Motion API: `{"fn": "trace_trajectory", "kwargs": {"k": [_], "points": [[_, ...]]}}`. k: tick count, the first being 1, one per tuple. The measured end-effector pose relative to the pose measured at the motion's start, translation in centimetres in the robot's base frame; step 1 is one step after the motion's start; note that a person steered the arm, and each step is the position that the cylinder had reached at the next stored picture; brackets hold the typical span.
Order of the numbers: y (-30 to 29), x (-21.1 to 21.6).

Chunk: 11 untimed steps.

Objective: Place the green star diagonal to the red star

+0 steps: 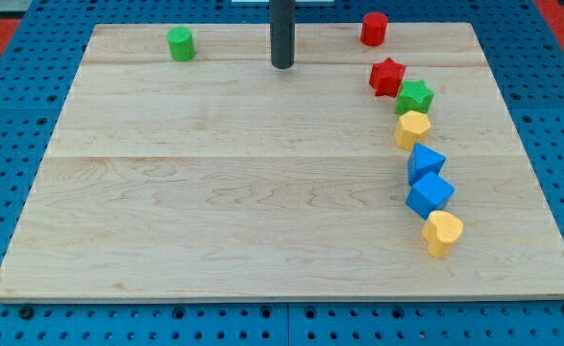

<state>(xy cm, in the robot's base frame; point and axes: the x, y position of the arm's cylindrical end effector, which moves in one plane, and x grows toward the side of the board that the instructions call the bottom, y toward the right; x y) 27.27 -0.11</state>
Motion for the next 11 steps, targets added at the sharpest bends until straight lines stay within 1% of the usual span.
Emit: {"fn": "trace_trajectory", "kwargs": {"k": [1, 2, 3, 4, 5, 6, 7, 10, 11], "points": [[0.4, -0.2], [6.4, -0.9], [15.2, -2.4], [22.5, -1.7], [25.0, 1.2], [26.1, 5.2], [23.4, 7.3], [13.1, 7.9], [13.1, 11.4]]}}
